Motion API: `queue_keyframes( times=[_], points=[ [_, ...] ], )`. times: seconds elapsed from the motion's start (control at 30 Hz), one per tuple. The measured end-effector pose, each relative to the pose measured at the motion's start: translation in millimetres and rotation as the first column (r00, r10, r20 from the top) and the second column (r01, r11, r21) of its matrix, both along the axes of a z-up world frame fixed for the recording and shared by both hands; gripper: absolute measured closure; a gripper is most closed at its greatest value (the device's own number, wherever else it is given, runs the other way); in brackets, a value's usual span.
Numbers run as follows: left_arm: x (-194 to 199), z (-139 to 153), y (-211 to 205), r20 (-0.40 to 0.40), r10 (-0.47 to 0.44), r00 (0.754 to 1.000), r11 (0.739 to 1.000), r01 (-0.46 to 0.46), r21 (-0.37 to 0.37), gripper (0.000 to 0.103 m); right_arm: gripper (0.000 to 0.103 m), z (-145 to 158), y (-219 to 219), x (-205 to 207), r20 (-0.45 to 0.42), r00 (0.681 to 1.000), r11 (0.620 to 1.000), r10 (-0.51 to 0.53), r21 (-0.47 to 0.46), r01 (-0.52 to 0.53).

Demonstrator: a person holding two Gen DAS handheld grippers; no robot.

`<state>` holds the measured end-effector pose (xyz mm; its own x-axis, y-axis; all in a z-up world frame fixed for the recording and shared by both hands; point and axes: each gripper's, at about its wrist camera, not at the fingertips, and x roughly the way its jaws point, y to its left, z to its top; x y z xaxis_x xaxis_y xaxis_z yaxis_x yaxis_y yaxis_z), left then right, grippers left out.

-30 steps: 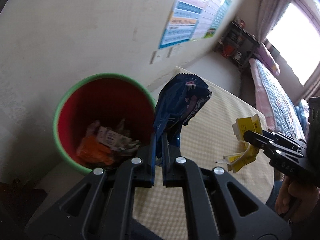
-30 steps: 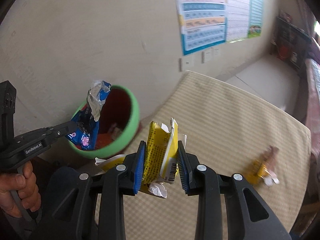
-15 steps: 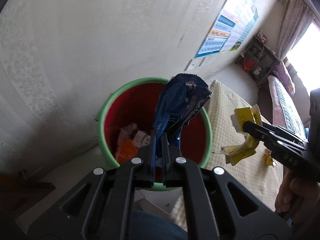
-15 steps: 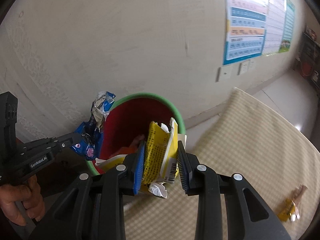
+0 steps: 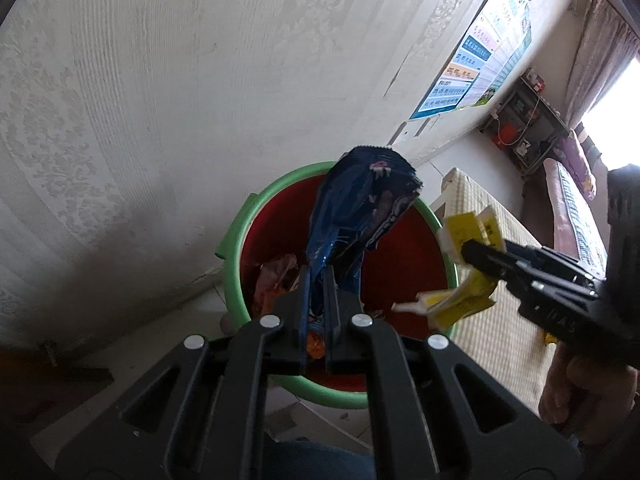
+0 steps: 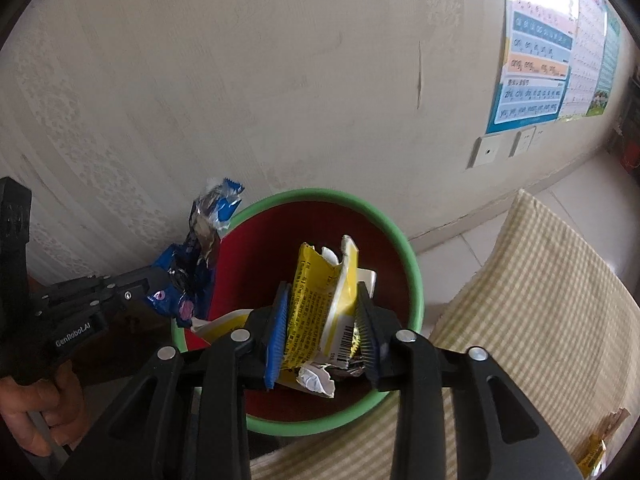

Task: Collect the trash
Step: 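Carry the blue bag and yellow wrapper over the red bin and open both tools, then move both tools back over the table toward the last wrappers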

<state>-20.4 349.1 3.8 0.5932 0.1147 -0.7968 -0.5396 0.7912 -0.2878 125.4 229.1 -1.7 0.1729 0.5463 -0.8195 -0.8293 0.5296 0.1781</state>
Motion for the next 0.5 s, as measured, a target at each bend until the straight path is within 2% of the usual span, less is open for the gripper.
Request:
queue_keyframes(
  times=[0.03,0.07,0.1,0.17,0.23,0.27,0.33,0.43,0.5],
  points=[
    [0.3,-0.6,0.4,0.001,0.003,1.0,1.0,-0.003,0.0,0.09,0.064,-0.9,-0.5,-1.4,0.008,1.0,1.0,-0.003,-0.002,0.003],
    [1.1,-1.0,0.9,0.003,0.005,1.0,1.0,-0.005,-0.004,0.083,0.053,-1.3,-1.6,-2.1,0.013,1.0,1.0,-0.004,0.0,0.004],
    [2.6,-0.8,1.5,0.005,0.007,1.0,1.0,-0.007,-0.006,0.07,0.045,-1.6,-2.7,-2.6,0.014,1.0,1.0,-0.004,0.0,0.004],
    [3.5,0.4,2.4,0.008,0.013,1.0,1.0,-0.013,-0.001,0.058,0.036,-3.1,-5.6,-2.8,0.005,1.0,1.0,-0.005,-0.001,0.005],
    [3.2,3.6,1.2,0.02,0.022,1.0,1.0,-0.022,0.002,0.033,0.03,-2.3,-9.3,-2.0,0.001,1.0,1.0,-0.01,0.0,0.01],
    [3.2,4.7,1.0,0.025,0.025,0.999,1.0,-0.025,0.007,0.028,0.027,-1.4,-10.9,-1.8,0.005,1.0,1.0,-0.014,-0.001,0.014],
    [2.9,9.0,-1.8,0.029,0.035,0.999,0.999,-0.036,0.029,0.006,0.018,1.9,-17.4,-1.7,0.015,1.0,1.0,-0.027,0.001,0.027],
    [2.3,13.3,-5.8,0.033,0.049,0.998,0.998,-0.051,0.047,0.005,0.009,9.2,-30.0,-2.6,0.028,0.998,0.999,-0.054,0.008,0.054],
    [2.6,16.8,-9.4,0.034,0.052,0.998,0.998,-0.053,0.043,0.005,0.007,13.6,-39.4,-2.8,0.032,0.997,0.998,-0.067,0.011,0.067]
  ],
)
